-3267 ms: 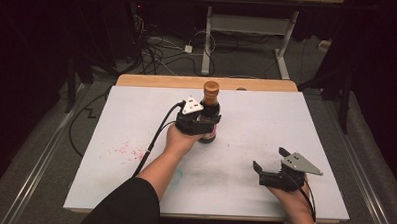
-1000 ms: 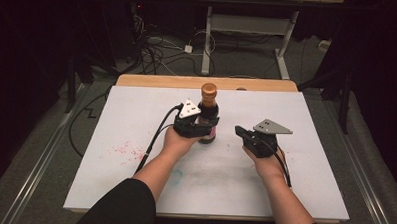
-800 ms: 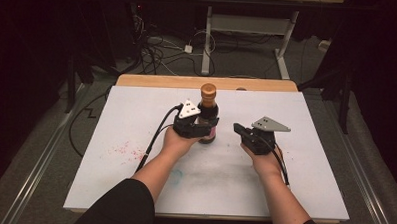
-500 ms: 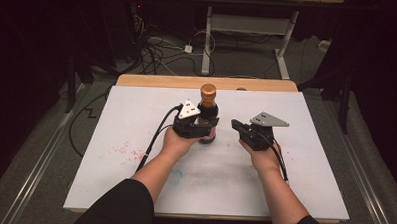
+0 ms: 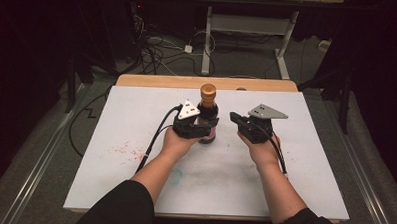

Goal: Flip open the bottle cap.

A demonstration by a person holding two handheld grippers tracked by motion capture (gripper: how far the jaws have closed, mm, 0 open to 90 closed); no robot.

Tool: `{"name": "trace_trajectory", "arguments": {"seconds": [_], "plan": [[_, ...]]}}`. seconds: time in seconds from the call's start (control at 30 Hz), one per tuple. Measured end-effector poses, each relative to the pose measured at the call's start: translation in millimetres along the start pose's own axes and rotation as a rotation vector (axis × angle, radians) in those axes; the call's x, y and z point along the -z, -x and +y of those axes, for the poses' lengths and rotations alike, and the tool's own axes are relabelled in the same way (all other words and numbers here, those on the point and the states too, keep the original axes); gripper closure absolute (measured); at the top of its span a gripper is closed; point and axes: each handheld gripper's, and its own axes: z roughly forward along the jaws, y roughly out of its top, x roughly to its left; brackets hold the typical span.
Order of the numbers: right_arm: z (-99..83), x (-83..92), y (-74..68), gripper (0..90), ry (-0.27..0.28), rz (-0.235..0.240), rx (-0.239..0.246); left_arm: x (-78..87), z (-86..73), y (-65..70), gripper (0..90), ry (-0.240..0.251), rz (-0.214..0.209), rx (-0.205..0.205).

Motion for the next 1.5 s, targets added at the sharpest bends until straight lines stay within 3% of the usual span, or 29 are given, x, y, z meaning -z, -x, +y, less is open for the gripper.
{"name": "trace_trajectory", "arguments": {"seconds": [0.83,0.87,0.9,1.33,1.37,1.4,1.43,1.47,1.5], "plan": [[32.7,-7.3,-13.2,90.0,0.040,0.010,0.061,0.5,-1.5,0.1,28.5,0.006,-0.010,-0.003],[34.0,-7.4,-14.0,90.0,0.043,0.012,0.061,6.5,-0.5,-6.4,28.6,-0.092,-0.019,-0.105],[35.6,-7.3,-14.9,90.0,0.044,0.015,0.067,0.4,-1.6,0.2,28.5,0.005,-0.010,-0.004],[55.8,-1.1,-24.4,90.0,0.065,0.022,0.097,0.5,-1.7,1.0,28.5,0.003,-0.005,-0.006],[57.7,-0.5,-25.1,90.0,0.067,0.024,0.100,7.2,-0.4,-6.0,28.5,-0.104,-0.016,-0.115],[59.4,0.3,-25.7,90.0,0.069,0.025,0.101,0.5,-1.7,1.0,28.5,0.003,-0.005,-0.007],[61.1,1.1,-26.4,90.0,0.072,0.025,0.103,0.5,-1.7,1.1,28.5,0.003,-0.004,-0.007],[62.8,1.9,-27.2,90.0,0.075,0.024,0.103,7.2,-0.4,-5.8,28.5,-0.104,-0.015,-0.115],[64.9,3.0,-27.8,90.0,0.078,0.025,0.108,7.8,-0.3,-6.3,28.5,-0.111,-0.015,-0.122]]}}
